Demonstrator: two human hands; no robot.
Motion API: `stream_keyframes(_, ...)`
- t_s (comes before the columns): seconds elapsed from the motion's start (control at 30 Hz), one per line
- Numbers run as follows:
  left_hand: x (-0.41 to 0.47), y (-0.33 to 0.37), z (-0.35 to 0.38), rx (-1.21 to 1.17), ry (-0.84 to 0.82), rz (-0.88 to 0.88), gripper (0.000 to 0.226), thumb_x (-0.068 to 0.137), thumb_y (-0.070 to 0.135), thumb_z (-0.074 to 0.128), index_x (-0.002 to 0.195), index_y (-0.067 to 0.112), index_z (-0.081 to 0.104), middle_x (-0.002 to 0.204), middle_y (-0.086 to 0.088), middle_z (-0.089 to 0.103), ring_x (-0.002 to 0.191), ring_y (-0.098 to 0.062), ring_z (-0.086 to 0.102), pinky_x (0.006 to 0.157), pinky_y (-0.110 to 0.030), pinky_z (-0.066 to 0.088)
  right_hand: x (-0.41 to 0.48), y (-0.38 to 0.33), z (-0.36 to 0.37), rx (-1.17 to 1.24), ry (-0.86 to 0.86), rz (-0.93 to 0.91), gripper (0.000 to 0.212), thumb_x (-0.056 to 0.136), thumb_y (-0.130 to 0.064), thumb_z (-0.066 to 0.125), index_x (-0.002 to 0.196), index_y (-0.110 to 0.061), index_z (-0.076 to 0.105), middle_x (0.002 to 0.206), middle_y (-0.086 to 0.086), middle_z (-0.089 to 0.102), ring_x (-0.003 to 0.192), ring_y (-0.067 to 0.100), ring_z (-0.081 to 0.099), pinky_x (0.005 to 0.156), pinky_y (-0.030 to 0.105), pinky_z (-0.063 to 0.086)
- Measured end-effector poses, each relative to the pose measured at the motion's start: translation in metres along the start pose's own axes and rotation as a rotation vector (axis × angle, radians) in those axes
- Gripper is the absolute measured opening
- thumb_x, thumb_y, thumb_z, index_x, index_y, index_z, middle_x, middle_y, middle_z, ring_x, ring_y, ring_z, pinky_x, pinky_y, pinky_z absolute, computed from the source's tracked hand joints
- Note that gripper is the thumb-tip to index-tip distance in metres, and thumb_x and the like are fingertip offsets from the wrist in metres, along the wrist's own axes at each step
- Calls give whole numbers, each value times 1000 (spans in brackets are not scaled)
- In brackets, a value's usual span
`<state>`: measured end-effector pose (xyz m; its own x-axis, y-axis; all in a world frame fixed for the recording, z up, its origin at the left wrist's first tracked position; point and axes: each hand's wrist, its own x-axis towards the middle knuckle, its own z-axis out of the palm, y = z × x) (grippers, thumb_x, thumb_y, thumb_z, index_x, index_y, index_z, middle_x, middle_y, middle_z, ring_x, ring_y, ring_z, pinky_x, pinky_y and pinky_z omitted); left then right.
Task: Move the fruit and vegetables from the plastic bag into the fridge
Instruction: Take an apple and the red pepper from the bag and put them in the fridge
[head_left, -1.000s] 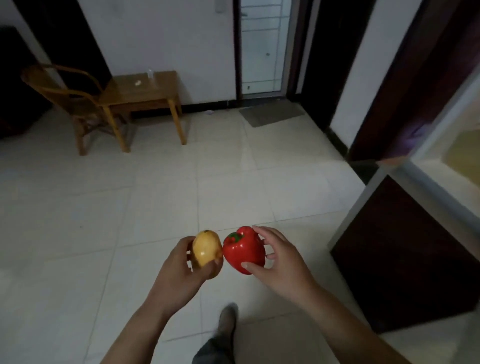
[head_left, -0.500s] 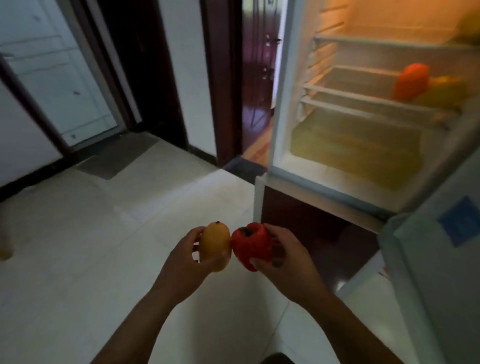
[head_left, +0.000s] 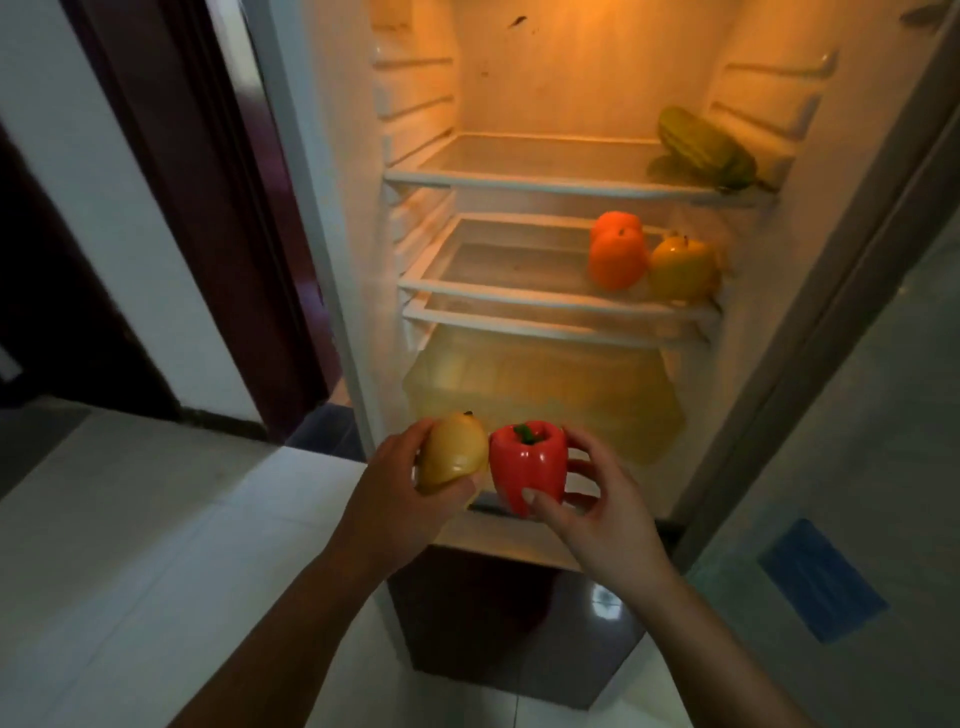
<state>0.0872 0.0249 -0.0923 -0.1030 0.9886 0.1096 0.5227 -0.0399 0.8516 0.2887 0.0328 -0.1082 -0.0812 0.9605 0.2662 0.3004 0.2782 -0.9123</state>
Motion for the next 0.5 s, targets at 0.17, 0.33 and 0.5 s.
stream_keyframes(0.17, 71, 21, 3, 39, -18, 172, 62, 71, 39, 75, 125, 35, 44, 116, 15, 43, 109, -7, 47, 90, -32, 47, 61, 0, -16, -47, 56, -45, 66, 69, -22, 80, 114, -52, 43, 120, -31, 44, 107, -4, 51, 74, 15, 51)
stream_keyframes(0.33, 136, 56, -15, 56, -31, 370, 61, 67, 36, 79, 120, 34, 48, 112, 14, 47, 103, -9, 50, 82, -26, 50, 116, -25, -30, -77, 191, -142, 62, 67, -21, 82, 111, -49, 47, 120, -17, 52, 102, -5, 54, 75, 13, 50)
stream_keyframes(0.5, 188, 118, -47, -18, -7, 548, 68, 61, 47, 74, 122, 34, 48, 111, 17, 48, 97, 3, 50, 81, -20, 46, 161, -60, -51, -94, 370, -217, 65, 67, -25, 82, 122, -32, 50, 122, -6, 57, 100, 3, 60, 80, 21, 52)
